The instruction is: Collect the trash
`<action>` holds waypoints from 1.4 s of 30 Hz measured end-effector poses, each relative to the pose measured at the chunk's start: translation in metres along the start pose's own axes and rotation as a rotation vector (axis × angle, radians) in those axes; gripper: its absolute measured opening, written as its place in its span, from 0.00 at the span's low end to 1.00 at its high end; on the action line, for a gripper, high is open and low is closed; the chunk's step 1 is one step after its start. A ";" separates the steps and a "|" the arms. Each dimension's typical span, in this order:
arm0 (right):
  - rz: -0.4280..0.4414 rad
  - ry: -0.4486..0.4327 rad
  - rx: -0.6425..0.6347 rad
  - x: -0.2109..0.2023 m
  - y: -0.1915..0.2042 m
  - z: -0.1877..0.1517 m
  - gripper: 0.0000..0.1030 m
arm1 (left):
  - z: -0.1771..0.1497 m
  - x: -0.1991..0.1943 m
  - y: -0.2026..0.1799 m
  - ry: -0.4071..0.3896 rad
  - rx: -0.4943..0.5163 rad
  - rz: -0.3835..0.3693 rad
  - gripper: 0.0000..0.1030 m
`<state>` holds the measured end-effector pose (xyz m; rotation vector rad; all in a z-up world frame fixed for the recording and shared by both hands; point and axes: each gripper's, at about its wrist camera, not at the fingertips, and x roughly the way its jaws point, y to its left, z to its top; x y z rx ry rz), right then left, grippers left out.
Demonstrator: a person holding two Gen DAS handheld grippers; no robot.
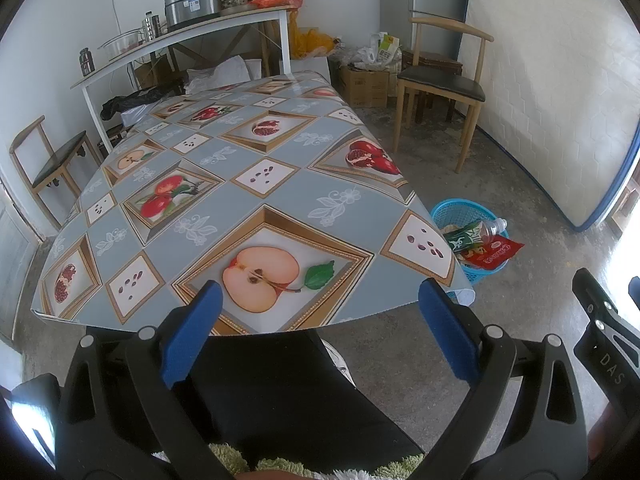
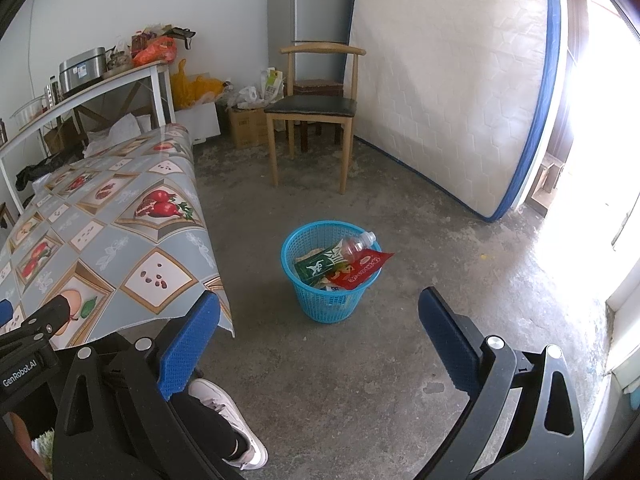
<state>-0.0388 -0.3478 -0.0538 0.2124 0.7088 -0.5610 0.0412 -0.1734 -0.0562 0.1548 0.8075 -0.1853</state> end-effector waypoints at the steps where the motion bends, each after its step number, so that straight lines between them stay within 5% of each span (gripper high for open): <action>1: 0.000 -0.001 0.000 0.000 0.000 0.000 0.94 | 0.000 0.000 0.000 -0.001 -0.001 0.001 0.92; 42: -0.002 -0.009 0.005 -0.004 0.006 0.003 0.94 | -0.001 0.000 0.000 0.000 -0.006 -0.001 0.92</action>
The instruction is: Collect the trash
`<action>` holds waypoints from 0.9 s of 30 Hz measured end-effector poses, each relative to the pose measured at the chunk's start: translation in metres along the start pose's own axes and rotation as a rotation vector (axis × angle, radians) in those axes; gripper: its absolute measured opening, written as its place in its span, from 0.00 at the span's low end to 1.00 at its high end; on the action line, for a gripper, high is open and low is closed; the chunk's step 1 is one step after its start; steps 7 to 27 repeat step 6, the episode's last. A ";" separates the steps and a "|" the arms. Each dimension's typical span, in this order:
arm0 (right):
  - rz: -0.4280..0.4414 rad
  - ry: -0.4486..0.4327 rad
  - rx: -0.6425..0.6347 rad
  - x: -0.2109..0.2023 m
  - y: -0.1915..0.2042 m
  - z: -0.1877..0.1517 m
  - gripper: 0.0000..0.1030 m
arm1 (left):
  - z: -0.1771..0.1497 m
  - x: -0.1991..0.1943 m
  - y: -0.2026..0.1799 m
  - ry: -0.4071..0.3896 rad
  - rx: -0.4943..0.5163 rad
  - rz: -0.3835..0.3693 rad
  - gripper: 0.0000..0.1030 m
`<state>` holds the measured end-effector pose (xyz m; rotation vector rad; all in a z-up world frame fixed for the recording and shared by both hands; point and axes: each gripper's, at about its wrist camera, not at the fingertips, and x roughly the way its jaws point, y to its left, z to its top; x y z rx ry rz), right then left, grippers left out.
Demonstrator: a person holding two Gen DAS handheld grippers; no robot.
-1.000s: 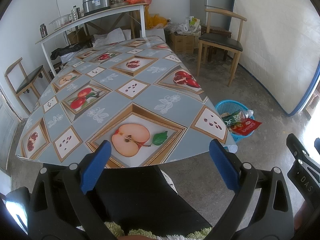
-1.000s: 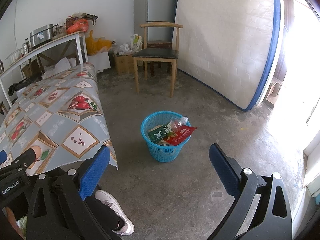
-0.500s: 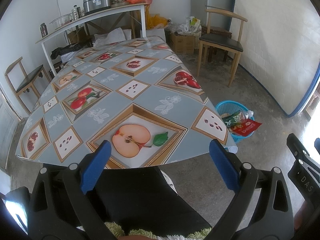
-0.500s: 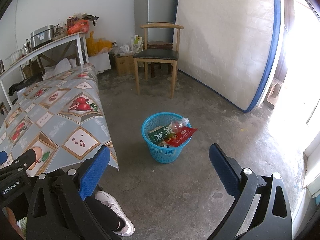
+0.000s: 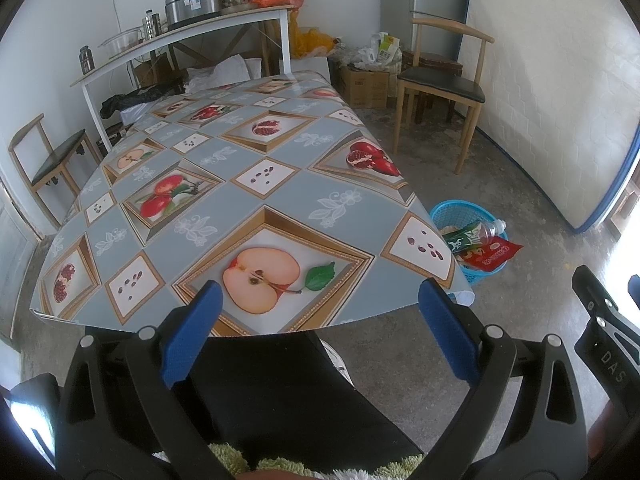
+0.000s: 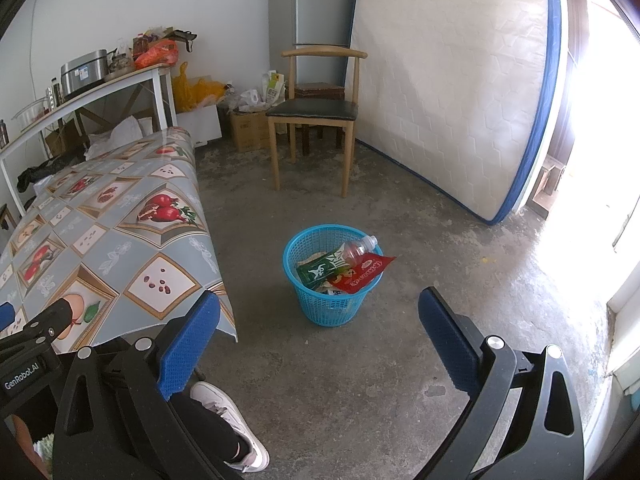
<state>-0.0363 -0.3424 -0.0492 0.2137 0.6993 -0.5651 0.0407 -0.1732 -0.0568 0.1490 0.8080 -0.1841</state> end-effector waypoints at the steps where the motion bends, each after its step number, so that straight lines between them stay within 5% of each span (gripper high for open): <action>1: 0.000 0.000 0.000 0.000 0.000 0.000 0.94 | 0.000 0.000 0.000 -0.001 0.000 0.001 0.92; 27: -0.001 0.000 0.000 0.000 0.000 0.000 0.94 | 0.002 0.002 -0.003 0.005 -0.001 -0.002 0.92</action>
